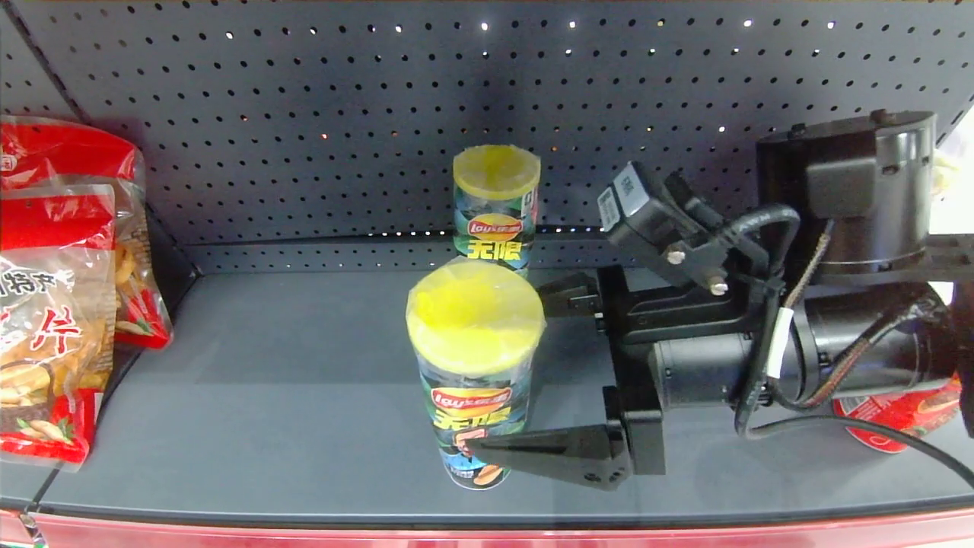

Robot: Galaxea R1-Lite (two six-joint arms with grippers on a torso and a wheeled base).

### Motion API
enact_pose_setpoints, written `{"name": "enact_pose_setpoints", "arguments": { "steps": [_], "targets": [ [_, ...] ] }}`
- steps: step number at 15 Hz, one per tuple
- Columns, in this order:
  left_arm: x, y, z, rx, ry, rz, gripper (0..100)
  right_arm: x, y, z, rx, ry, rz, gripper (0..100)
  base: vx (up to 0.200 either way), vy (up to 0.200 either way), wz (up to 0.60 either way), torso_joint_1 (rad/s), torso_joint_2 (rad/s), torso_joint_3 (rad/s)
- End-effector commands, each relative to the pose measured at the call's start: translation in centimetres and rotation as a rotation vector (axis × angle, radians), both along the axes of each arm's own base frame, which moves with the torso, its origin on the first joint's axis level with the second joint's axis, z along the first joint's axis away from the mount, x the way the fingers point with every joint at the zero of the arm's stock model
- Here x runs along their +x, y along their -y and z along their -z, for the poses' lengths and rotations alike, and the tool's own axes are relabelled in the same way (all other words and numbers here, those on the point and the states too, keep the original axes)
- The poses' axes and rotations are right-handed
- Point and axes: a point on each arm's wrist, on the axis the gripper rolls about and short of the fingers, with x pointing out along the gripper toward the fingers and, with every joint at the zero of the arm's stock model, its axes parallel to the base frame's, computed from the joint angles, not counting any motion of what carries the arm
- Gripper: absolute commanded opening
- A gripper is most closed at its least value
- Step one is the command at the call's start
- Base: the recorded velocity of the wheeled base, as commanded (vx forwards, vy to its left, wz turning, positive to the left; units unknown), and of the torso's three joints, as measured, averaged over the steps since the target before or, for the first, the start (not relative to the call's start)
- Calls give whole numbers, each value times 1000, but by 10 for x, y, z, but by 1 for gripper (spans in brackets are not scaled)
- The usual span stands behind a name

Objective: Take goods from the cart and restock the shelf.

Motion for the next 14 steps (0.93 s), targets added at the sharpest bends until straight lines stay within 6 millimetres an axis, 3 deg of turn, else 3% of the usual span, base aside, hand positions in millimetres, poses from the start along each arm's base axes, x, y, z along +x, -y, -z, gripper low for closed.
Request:
{"name": "enact_pose_setpoints", "arguments": {
  "steps": [1,14],
  "targets": [
    [0,0,0,-1,-3,0,100,1,-8,6,-17,-14,-16,100,0,0,0,0,0,0],
    [0,0,0,-1,-3,0,100,6,-16,9,-18,-25,-11,100,0,0,0,0,0,0]
  ]
}}
